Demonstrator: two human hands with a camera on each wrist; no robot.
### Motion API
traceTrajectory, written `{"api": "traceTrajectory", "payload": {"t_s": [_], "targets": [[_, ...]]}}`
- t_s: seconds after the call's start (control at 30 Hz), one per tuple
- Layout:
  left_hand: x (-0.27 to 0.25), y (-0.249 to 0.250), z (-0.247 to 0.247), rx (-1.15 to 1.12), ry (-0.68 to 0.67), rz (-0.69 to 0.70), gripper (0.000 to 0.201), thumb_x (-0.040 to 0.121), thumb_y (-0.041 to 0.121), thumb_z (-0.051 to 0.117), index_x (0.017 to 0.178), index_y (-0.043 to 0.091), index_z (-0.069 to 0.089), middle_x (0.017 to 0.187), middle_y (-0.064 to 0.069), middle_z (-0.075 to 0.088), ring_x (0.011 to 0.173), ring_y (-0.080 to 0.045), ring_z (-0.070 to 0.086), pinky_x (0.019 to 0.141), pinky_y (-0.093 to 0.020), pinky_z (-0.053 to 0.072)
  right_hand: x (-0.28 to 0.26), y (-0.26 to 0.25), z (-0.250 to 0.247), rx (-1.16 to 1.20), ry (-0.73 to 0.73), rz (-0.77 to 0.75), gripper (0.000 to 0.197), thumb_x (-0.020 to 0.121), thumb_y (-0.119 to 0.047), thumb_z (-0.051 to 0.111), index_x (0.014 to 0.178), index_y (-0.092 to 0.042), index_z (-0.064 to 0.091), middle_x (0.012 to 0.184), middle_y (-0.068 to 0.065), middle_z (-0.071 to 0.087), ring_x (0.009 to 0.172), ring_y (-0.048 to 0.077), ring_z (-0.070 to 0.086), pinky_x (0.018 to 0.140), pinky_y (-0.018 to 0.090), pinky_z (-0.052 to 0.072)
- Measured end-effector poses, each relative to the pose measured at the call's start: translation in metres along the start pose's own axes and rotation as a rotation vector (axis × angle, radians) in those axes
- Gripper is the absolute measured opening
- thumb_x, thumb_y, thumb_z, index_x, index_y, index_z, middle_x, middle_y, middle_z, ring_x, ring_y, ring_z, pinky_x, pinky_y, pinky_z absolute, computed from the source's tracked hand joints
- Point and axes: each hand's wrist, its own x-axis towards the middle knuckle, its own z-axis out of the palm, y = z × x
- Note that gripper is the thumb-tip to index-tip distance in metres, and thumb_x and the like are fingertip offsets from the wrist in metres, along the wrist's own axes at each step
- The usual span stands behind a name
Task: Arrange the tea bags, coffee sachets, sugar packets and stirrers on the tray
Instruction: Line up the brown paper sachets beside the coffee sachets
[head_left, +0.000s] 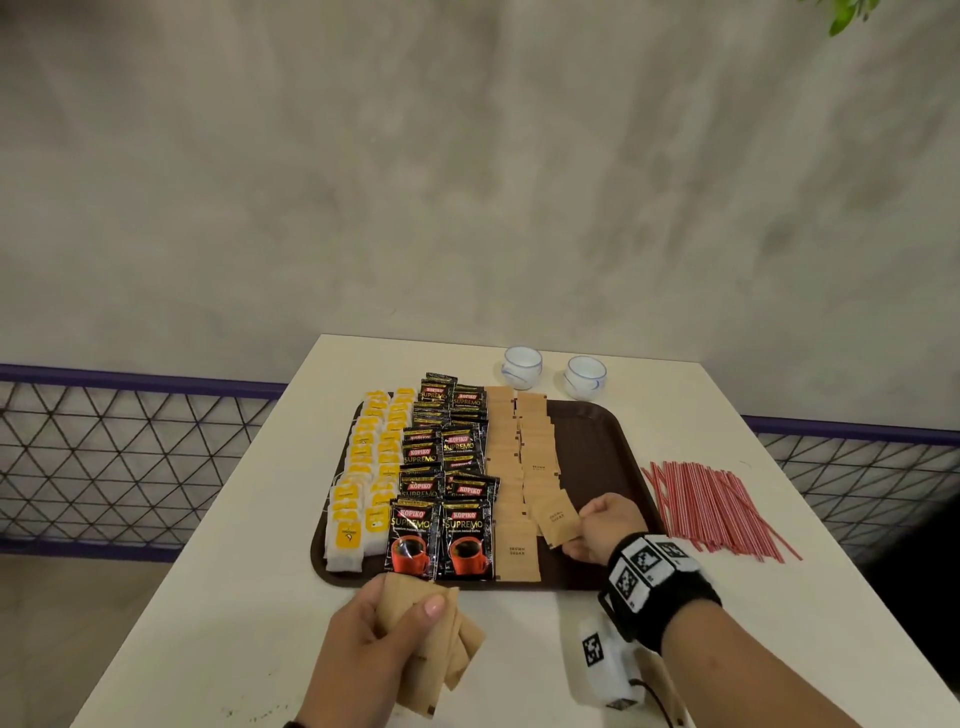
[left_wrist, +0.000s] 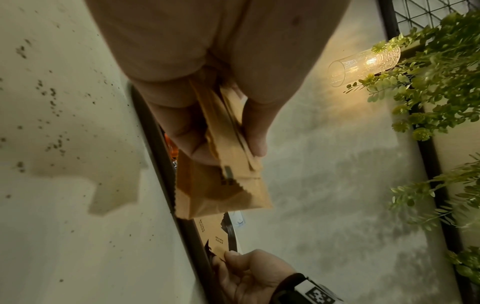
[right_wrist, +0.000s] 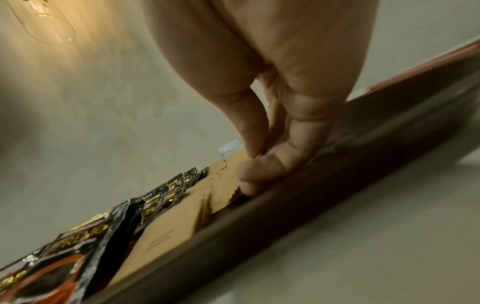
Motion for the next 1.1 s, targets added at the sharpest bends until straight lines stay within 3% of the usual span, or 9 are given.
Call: {"api": "traceTrajectory", "payload": {"t_s": [0.2,0.33,0.53,0.67,0.73,0.8,0.9,0.97,1.1], "targets": [[0.003,-0.003,-0.005,-0.014,0.025,0.002,0.013,0.078,0.024,0.073,0.089,0.02,0.068,0.081,-0.004,0.072,0.083,-0.022,0.065,0.069,-0.03,0.048,-0.003,0.0,0.021,-0.104,0.034,-0.043,0.02,0.072,0.001,0.069,0.08,-0.012,0.056,0.086,0.015,0.069,0.085,0.033,0.069,0.076,0.044,0.059],[0.005,-0.002,-0.002,-0.019,0.017,0.006,0.013,0.078,0.025,0.072,0.089,0.019,0.068,0.082,-0.004,0.072,0.084,-0.022,0.064,0.07,-0.03,0.047,-0.013,0.002,0.022,-0.226,0.071,-0.134,0.006,0.08,-0.009,0.055,0.08,-0.015,0.054,0.091,0.013,0.071,0.087,0.032,0.069,0.078,0.042,0.059],[0.004,0.001,0.001,-0.028,0.0,0.004,0.012,0.081,0.024,0.07,0.09,0.018,0.066,0.083,-0.004,0.07,0.083,-0.021,0.062,0.065,-0.026,0.044,-0.029,-0.004,0.01,-0.383,0.023,-0.104,0.017,0.084,-0.011,0.056,0.101,-0.011,0.059,0.102,0.006,0.067,0.095,0.023,0.063,0.076,0.029,0.05],[0.004,0.004,0.005,-0.046,-0.025,0.011,0.012,0.081,0.023,0.07,0.092,0.018,0.067,0.085,-0.003,0.071,0.085,-0.018,0.063,0.067,-0.025,0.046,-0.048,-0.014,-0.005,-0.293,0.014,-0.2,0.01,0.086,-0.013,0.058,0.096,-0.014,0.057,0.1,0.004,0.06,0.086,0.018,0.055,0.077,0.03,0.048],[0.005,0.006,0.008,-0.073,-0.048,0.007,0.014,0.08,0.025,0.073,0.091,0.018,0.068,0.084,-0.003,0.073,0.087,-0.02,0.065,0.07,-0.027,0.047,-0.068,-0.017,-0.013,-0.168,-0.143,-0.294,0.009,0.086,-0.02,0.064,0.092,-0.017,0.058,0.097,0.005,0.063,0.079,0.016,0.058,0.073,0.031,0.053],[0.006,0.006,0.011,-0.107,-0.094,0.0,0.029,0.07,0.037,0.075,0.091,0.017,0.069,0.085,-0.003,0.074,0.086,-0.022,0.066,0.073,-0.03,0.05,-0.096,-0.015,-0.02,-0.04,-0.464,-0.36,0.017,0.084,-0.026,0.07,0.097,-0.02,0.061,0.095,0.004,0.065,0.077,0.017,0.063,0.067,0.029,0.054],[0.004,0.008,0.017,-0.168,-0.155,-0.018,0.047,0.056,0.038,0.077,0.093,0.01,0.069,0.086,-0.011,0.074,0.084,-0.029,0.069,0.077,-0.041,0.054,-0.135,-0.003,-0.025,0.043,-0.836,-0.369,0.034,0.08,-0.017,0.076,0.11,-0.016,0.061,0.104,0.004,0.068,0.081,0.017,0.067,0.072,0.031,0.057],[0.001,0.01,0.02,-0.256,-0.19,-0.045,0.043,0.064,0.024,0.079,0.097,0.0,0.065,0.084,-0.02,0.073,0.075,-0.03,0.069,0.068,-0.038,0.055,-0.146,0.007,-0.023,0.042,-0.852,-0.407,0.037,0.078,-0.004,0.075,0.111,-0.013,0.061,0.106,0.009,0.071,0.076,0.017,0.067,0.073,0.035,0.059],[-0.006,0.018,0.025,-0.326,-0.233,-0.091,0.019,0.081,0.004,0.065,0.099,-0.003,0.062,0.075,-0.02,0.071,0.06,-0.023,0.068,0.052,-0.027,0.054,-0.148,0.017,-0.02,0.079,-0.723,-0.435,0.031,0.074,0.003,0.071,0.102,-0.009,0.064,0.089,0.017,0.073,0.073,0.024,0.066,0.073,0.043,0.057]]}}
